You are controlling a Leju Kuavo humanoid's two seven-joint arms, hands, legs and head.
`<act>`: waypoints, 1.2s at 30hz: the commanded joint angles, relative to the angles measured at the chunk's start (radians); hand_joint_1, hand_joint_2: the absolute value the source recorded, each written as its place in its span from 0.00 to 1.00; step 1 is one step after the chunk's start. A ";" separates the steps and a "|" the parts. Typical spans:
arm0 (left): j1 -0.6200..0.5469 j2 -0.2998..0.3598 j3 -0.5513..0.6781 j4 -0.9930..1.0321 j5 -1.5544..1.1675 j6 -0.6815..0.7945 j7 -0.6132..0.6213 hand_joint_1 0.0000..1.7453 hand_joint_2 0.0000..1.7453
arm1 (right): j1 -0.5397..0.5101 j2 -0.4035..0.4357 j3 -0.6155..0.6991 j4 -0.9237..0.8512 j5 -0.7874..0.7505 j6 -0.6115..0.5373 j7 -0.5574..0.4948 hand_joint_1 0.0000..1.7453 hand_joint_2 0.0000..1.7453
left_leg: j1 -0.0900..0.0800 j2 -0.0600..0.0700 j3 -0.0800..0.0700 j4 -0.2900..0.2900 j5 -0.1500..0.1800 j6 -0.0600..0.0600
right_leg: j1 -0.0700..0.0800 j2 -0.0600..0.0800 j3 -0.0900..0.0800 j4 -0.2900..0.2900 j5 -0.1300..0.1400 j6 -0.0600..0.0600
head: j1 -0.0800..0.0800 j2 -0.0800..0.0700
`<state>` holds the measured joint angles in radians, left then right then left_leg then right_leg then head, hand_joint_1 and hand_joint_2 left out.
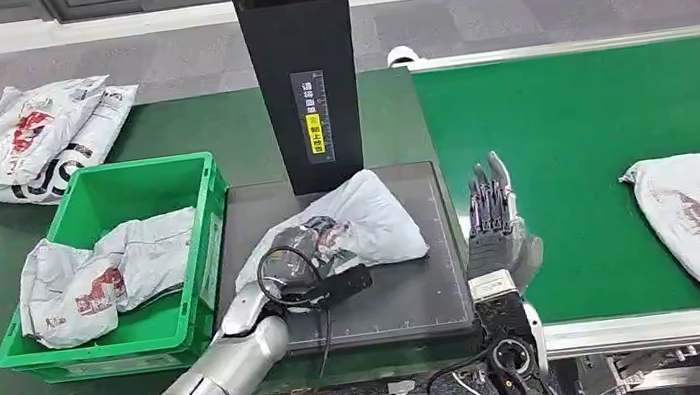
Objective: Moved the parcel from conveyor to table for the left to box.
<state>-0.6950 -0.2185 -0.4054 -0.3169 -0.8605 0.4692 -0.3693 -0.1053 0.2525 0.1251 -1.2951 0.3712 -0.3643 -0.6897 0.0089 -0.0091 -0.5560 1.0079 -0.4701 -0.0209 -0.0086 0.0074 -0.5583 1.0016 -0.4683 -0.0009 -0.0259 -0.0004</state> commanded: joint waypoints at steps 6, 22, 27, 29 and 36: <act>-0.102 -0.031 0.299 -0.029 0.094 0.016 -0.117 1.00 1.00 | -0.037 0.009 -0.057 0.057 0.002 -0.003 0.006 0.00 0.00 | 0.000 0.000 -0.010 0.000 0.003 -0.001 | 0.000 -0.001 -0.010 0.000 0.003 -0.001 | 0.000 0.000; -0.152 0.129 0.811 -0.458 -0.666 0.229 0.234 1.00 1.00 | -0.039 -0.001 -0.103 0.080 0.019 -0.031 0.031 0.00 0.00 | 0.001 0.008 -0.015 0.000 0.003 -0.002 | 0.001 0.007 -0.018 0.002 0.005 -0.003 | 0.000 0.000; -0.152 0.233 0.884 -0.369 -0.689 0.229 0.363 1.00 1.00 | -0.040 -0.005 -0.138 0.103 0.014 -0.022 0.037 0.00 0.00 | 0.000 0.009 -0.014 -0.001 0.003 -0.003 | 0.001 0.009 -0.018 0.002 0.005 -0.003 | 0.000 0.000; -0.149 0.236 0.930 -0.374 -0.648 0.229 0.332 1.00 1.00 | -0.043 -0.006 -0.143 0.116 0.013 -0.020 0.039 0.00 0.00 | 0.001 0.010 -0.014 -0.002 0.004 -0.003 | 0.001 0.010 -0.018 0.002 0.005 -0.004 | 0.000 0.000; -0.122 0.364 0.763 -0.144 -0.710 0.229 0.591 1.00 1.00 | -0.011 -0.006 -0.162 0.081 0.010 -0.014 0.038 0.00 0.00 | 0.002 0.006 -0.014 -0.004 0.005 -0.003 | 0.002 0.006 -0.016 -0.001 0.005 -0.003 | 0.000 0.000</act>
<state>-0.7976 0.0144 0.4417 -0.7340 -1.5449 0.6943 0.0092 -0.1076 0.2579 0.0325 -1.2543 0.3841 -0.3868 -0.6542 0.0105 -0.0065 -0.5749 1.0078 -0.4656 -0.0258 -0.0072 0.0117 -0.5790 1.0056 -0.4648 -0.0050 -0.0259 0.0000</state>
